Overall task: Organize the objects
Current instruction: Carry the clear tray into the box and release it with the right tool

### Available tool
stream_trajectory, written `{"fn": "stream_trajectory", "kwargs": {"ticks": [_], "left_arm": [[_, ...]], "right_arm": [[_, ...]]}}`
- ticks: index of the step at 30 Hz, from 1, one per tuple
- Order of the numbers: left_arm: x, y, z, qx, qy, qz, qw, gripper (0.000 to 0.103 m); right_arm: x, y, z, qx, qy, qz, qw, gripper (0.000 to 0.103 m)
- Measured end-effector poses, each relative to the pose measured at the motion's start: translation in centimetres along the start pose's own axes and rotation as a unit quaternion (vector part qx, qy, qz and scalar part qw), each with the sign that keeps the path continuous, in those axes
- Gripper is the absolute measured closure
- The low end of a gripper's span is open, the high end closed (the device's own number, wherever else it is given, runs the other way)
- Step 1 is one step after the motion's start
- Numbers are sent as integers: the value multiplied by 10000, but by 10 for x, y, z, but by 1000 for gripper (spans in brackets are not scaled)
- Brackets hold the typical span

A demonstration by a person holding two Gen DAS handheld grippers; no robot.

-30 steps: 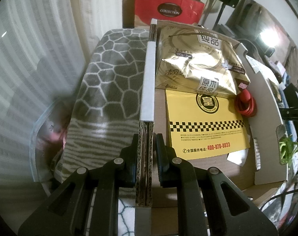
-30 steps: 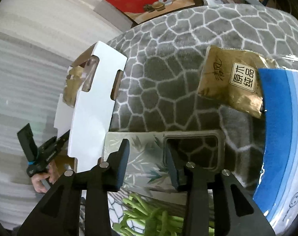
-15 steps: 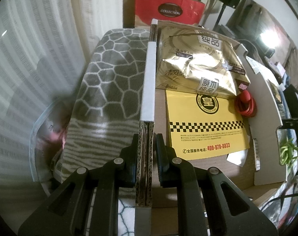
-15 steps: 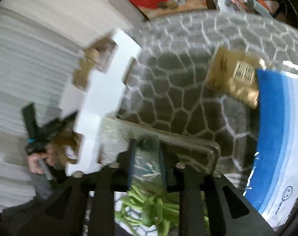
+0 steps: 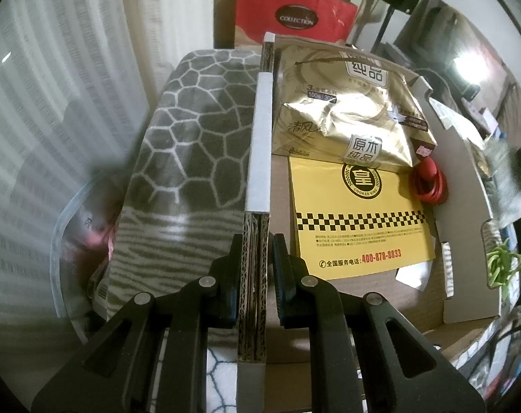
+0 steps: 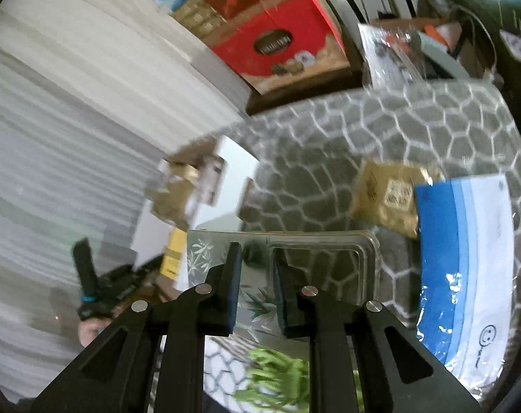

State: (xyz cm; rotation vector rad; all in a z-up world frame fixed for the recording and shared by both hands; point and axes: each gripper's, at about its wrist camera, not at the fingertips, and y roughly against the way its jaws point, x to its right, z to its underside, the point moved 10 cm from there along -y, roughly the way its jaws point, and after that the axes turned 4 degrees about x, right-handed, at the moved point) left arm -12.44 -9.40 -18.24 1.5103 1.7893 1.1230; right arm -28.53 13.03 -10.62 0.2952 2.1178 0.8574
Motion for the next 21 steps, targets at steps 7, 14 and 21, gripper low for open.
{"fn": "stream_trajectory", "kwargs": {"ticks": [7, 14, 21], "left_arm": [[1, 0, 0, -3, 37, 31, 10000, 90], [-12, 3, 4, -77, 417, 225, 9988, 82], [-19, 27, -1, 160, 548, 350, 9978, 77]], "right_arm": [[-62, 10, -21, 163, 163, -77, 9997, 86], [-122, -42, -6, -283, 994, 171, 9945, 86], [-135, -95, 20, -682, 944, 345, 9926, 86]]}}
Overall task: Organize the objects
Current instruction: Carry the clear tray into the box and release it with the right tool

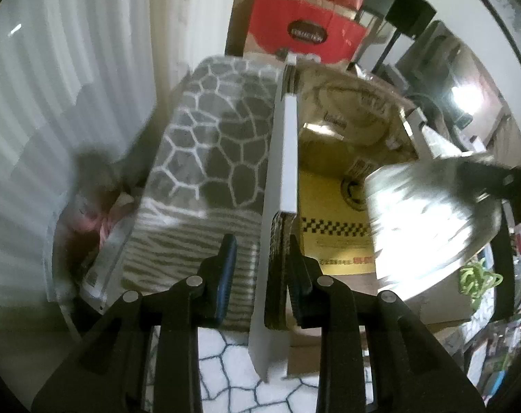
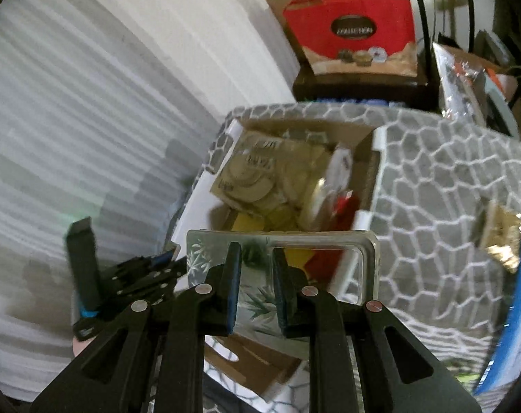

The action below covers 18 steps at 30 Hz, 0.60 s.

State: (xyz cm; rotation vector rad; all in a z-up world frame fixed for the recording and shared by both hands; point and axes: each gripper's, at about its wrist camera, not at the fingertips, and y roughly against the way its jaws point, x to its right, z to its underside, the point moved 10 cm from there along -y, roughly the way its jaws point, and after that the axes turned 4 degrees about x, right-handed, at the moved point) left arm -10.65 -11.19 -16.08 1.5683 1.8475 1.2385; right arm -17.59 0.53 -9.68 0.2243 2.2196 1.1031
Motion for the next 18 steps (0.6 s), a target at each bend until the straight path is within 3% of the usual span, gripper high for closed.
{"fn": "stream_trajectory", "kwargs": {"ticks": [6, 13, 18], "left_arm": [[-5, 28, -13, 329, 129, 97, 9993, 77], [-10, 19, -14, 226, 229, 54, 9995, 77], [-9, 17, -15, 245, 192, -5, 9995, 77]], "right_arm": [[-22, -31, 15, -451, 427, -52, 9981, 86], [-35, -54, 17, -828, 1271, -27, 9884, 85], [-18, -73, 13, -1188, 896, -520, 9875, 84]]}}
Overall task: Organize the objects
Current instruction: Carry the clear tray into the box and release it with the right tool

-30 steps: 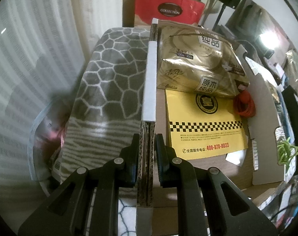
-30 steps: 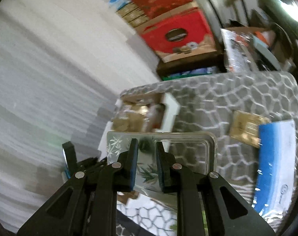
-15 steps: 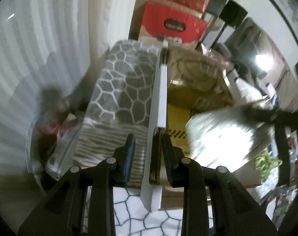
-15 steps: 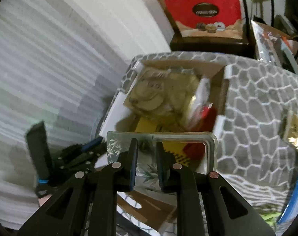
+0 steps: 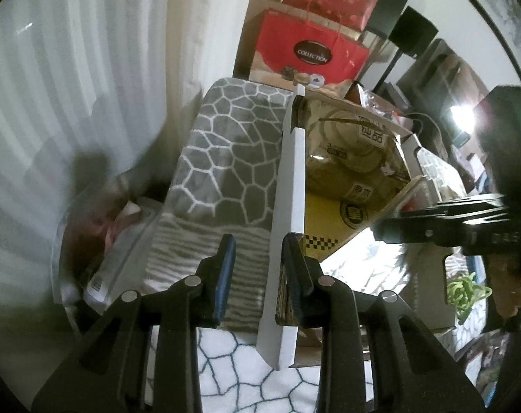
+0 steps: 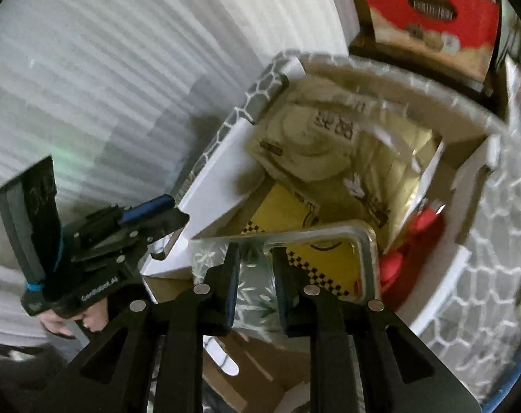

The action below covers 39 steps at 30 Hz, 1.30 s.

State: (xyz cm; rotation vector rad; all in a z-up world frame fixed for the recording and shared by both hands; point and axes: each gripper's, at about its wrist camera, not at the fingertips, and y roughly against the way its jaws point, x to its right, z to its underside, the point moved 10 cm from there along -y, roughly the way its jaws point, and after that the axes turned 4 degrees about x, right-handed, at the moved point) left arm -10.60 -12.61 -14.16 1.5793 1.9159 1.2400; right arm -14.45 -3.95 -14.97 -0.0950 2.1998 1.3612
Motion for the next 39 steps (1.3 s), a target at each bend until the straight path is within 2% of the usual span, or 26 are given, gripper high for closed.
{"fn": "stream_trajectory", "kwargs": {"ticks": [5, 7, 8, 9, 10, 12, 14, 17, 19, 20, 23, 27, 29, 33, 39], "left_arm": [[0, 0, 0, 30, -76, -56, 10000, 75], [0, 0, 0, 53, -100, -99, 9999, 74], [0, 0, 0, 63, -104, -123, 9999, 74], [0, 0, -1, 74, -106, -147, 9998, 74], [0, 0, -1, 84, -106, -164, 9998, 74], [1, 1, -1, 109, -113, -204, 9997, 74], [2, 2, -1, 147, -137, -229, 9995, 74], [0, 5, -2, 192, -145, -249, 9994, 73], [-2, 5, -4, 198, -120, -271, 9994, 72], [-3, 5, -4, 199, -106, -281, 9994, 71], [-3, 5, -5, 194, -82, -285, 9994, 69], [-7, 2, -1, 178, -97, -376, 9991, 64], [-10, 3, -1, 189, -86, -430, 9989, 58], [-9, 2, -2, 184, -100, -465, 9987, 57], [-7, 5, -2, 229, -120, -475, 9985, 56]], "right_arm": [[14, -10, 4, 103, -83, -90, 9999, 82], [10, -6, 4, 111, -61, -181, 9998, 70], [8, -3, 4, 126, -47, -171, 9998, 56], [5, 1, 2, 158, 5, -125, 9998, 47], [3, 6, 2, 180, 85, -33, 9998, 44], [3, 11, 3, 107, 70, 157, 9998, 42], [0, 18, 2, 88, -3, 103, 9999, 42], [1, 38, 0, 290, -45, 155, 9995, 42], [8, 53, -3, 518, -86, 351, 9980, 43], [15, 59, -5, 644, -111, 588, 9961, 46], [30, 62, -8, 829, -195, 999, 9913, 61], [41, 45, -9, 742, -427, 968, 9916, 67], [48, 34, -7, 663, -418, 1209, 9896, 69], [58, 28, -8, 610, -278, 1649, 9840, 90], [58, 27, -5, 534, 63, 2012, 9781, 89]]}}
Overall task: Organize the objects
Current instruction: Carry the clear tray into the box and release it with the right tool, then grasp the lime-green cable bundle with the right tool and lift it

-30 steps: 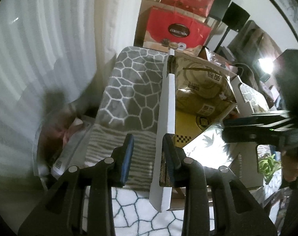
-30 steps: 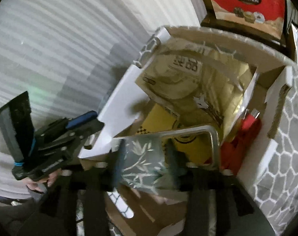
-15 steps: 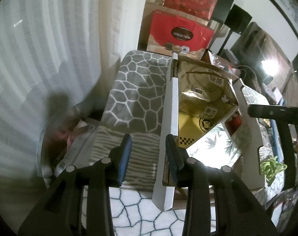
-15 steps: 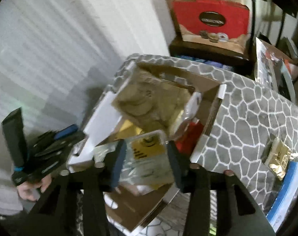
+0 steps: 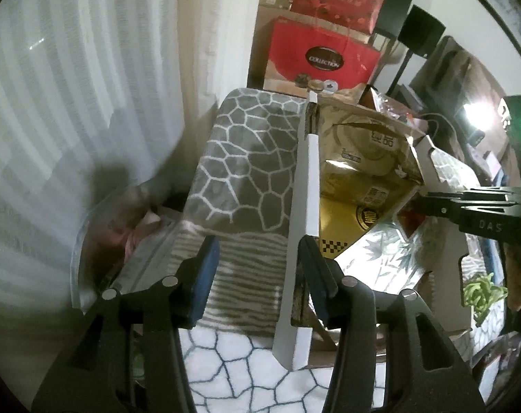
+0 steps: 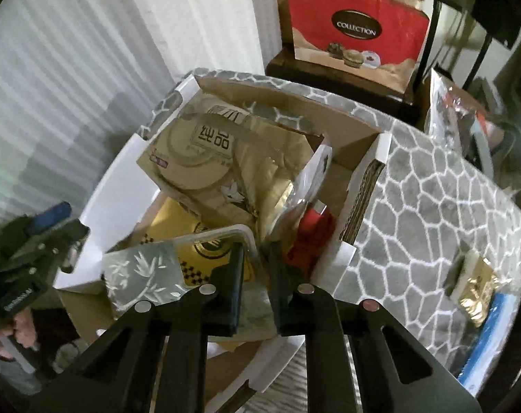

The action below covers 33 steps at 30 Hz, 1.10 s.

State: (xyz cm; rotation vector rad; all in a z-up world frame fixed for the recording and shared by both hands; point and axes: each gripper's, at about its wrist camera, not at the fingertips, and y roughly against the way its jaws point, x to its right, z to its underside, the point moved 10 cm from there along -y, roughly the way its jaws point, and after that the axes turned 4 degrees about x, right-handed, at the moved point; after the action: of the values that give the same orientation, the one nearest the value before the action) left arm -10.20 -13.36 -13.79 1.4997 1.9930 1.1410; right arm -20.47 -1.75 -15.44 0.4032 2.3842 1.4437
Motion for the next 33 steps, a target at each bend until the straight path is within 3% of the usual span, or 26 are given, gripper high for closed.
{"fn": "stream_trajectory", "kwargs": {"ticks": [4, 9, 13, 15, 17, 23, 25, 33], "left_arm": [[0, 5, 1, 18, -61, 11, 10000, 46], [2, -1, 4, -130, -50, 76, 9999, 46], [7, -9, 8, -215, -103, 106, 9997, 47], [12, -13, 13, -292, -144, 156, 9993, 55], [15, -18, 17, -393, -158, 221, 9989, 69], [23, -28, 25, -523, -93, 478, 9974, 87], [26, -28, 25, -495, -145, 475, 9975, 91], [29, -28, 23, -439, -260, 310, 9982, 92]], "right_arm": [[-3, 16, -1, 157, -234, -352, 9990, 78], [-5, 52, -2, 475, -260, -475, 9974, 60], [1, 67, 5, 490, -340, -405, 9974, 60], [8, 73, 11, 511, -421, -342, 9972, 58], [15, 80, 16, 560, -501, -253, 9969, 55], [58, 104, 41, 727, -897, 64, 9933, 54], [75, 112, 54, 749, -990, 232, 9920, 53], [129, 132, 113, 587, -1194, 827, 9877, 47]]}}
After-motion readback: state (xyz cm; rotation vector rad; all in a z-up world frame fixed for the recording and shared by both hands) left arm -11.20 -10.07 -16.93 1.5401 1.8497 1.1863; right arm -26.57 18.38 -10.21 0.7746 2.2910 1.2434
